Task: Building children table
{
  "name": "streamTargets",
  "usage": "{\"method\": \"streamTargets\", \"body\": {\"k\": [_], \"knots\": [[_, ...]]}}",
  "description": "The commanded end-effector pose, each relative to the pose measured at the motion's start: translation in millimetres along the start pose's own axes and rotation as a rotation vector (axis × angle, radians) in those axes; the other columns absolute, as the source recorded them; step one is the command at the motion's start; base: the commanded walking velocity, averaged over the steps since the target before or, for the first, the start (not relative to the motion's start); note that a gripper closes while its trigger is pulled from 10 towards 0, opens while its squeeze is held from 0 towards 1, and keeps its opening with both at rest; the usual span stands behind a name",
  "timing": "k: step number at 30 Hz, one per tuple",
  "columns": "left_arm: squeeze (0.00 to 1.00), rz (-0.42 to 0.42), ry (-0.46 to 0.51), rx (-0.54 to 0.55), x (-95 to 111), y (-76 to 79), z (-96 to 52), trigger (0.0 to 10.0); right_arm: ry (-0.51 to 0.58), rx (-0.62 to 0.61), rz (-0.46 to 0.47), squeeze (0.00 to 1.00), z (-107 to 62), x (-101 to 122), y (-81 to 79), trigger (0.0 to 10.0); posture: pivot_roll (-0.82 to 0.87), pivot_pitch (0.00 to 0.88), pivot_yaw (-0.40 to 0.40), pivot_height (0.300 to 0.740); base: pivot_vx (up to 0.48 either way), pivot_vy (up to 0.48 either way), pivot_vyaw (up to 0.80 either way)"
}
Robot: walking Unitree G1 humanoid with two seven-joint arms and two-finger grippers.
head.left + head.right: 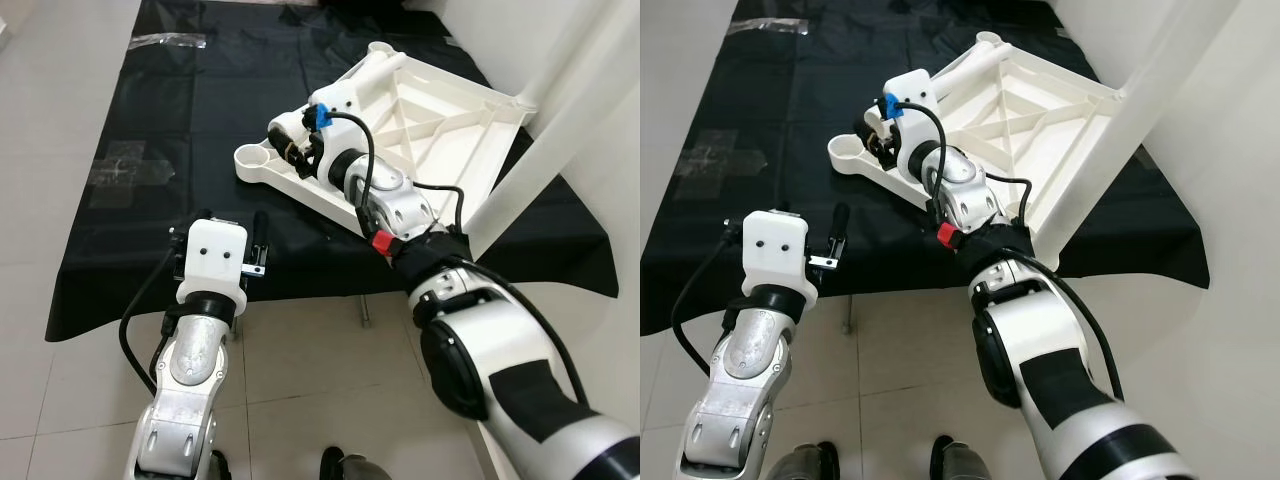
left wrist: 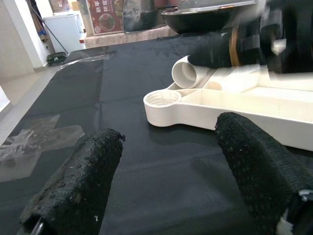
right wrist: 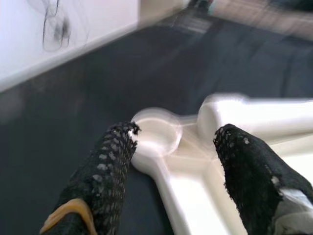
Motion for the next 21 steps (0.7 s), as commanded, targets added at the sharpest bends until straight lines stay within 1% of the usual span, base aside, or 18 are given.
{"method": "streamTargets", "body": {"k": [1, 3, 4, 6, 11, 17, 19, 21], "knots": [[0.0, -0.015, 0.0, -0.006, 0.0, 3.4, -3.8, 10.0, -0.079, 0.042, -0.055, 0.0, -1.5, -14.9, -2.5, 10.0, 0.03, 0.209, -0.12, 0.74, 0.0, 0.0, 0.0], [0.0, -0.022, 0.0, -0.002, 0.7, 3.8, -5.3, 10.0, -0.137, 0.043, -0.085, 0.0, -3.2, -24.1, 0.5, 10.0, 0.03, 0.21, -0.127, 0.74, 0.0, 0.0, 0.0], [0.0, -0.022, 0.0, -0.002, 0.7, 3.8, -5.3, 10.0, -0.137, 0.043, -0.085, 0.0, -3.2, -24.1, 0.5, 10.0, 0.03, 0.21, -0.127, 0.74, 0.0, 0.0, 0.0], [0.0, -0.023, 0.002, -0.001, 2.3, 4.6, -7.8, 10.0, -0.197, 0.056, -0.112, 0.0, -5.2, -31.9, 2.8, 10.0, 0.04, 0.212, -0.141, 0.74, 0.0, 0.0, 0.0], [0.0, -0.023, 0.004, -0.001, 4.1, 5.9, -9.9, 10.0, -0.221, 0.066, -0.132, 0.0, -5.7, -33.9, 3.3, 10.0, 0.04, 0.217, -0.148, 0.74, 0.0, 0.0, 0.0], [0.0, -0.028, 0.001, -0.002, 5.0, 9.2, -14.5, 10.0, -0.284, 0.128, -0.164, 0.0, -7.2, -47.8, -8.2, 10.0, 0.03, 0.229, -0.156, 0.74, 0.0, 0.0, 0.0], [0.0, -0.033, 0.001, 0.0, 6.7, 10.4, -16.1, 10.0, -0.297, 0.162, -0.146, 0.0, -7.7, -50.8, -14.2, 10.0, 0.03, 0.236, -0.166, 0.74, 0.0, 0.0, 0.0], [0.0, -0.035, 0.001, 0.003, 7.1, 10.3, -17.4, 10.0, -0.308, 0.179, -0.154, 0.0, -8.1, -53.3, -17.4, 10.0, 0.03, 0.24, -0.171, 0.74, 0.0, 0.0, 0.0]]}}
Point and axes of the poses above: a point about 5 cm out from each wrist's last joint towards the gripper, its own z axis pointing out of the wrist towards the gripper, its own x axis along the axis of the wrist's last joint, y = z × x, the point moved 6 cm from there along z, pointing out of the wrist towards the gripper, and after that the axes turned 12 degrees about -z, right-handed, at the moved point
